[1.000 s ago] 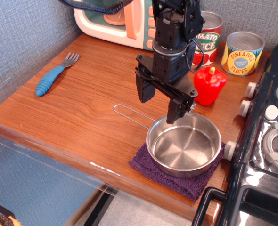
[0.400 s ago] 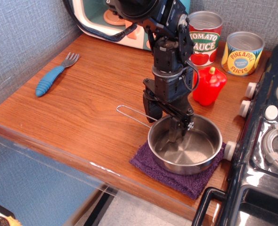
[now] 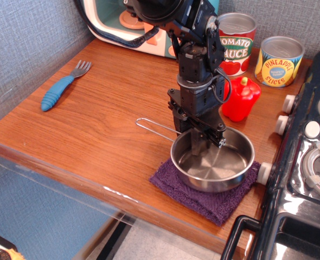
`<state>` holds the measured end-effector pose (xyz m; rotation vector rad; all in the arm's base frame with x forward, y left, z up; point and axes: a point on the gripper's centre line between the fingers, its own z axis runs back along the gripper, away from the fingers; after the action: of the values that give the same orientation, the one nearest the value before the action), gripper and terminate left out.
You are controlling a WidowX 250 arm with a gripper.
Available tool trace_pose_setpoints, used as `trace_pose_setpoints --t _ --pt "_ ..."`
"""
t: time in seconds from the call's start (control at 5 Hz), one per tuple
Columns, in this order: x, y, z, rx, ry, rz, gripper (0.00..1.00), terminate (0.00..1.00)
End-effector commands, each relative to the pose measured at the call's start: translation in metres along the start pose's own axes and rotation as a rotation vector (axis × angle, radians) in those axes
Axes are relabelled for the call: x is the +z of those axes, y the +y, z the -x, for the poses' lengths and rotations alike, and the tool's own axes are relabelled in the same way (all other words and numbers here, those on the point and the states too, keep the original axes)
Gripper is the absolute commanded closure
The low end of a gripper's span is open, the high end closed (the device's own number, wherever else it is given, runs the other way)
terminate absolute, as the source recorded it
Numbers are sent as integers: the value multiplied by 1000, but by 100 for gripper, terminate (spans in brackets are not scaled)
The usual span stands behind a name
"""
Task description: Move pot to the right of the blue fork.
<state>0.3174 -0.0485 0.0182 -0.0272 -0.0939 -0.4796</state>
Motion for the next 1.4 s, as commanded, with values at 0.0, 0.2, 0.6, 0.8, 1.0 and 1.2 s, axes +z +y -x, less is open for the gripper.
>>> trace_pose_setpoints --t 0.0,0.2,0.6,0.8,1.0,1.2 --pt "14 -2 1 6 -14 -30 0 0" --pt "15 -3 2 16 -12 -33 0 0" --pt "26 -10 -2 -13 -47 -70 0 0" --pt "31 -17 -4 -32 -66 -88 0 0" --pt "31 -19 -5 -35 -63 -91 0 0" --pt "29 -18 -5 -23 -65 -86 100 0"
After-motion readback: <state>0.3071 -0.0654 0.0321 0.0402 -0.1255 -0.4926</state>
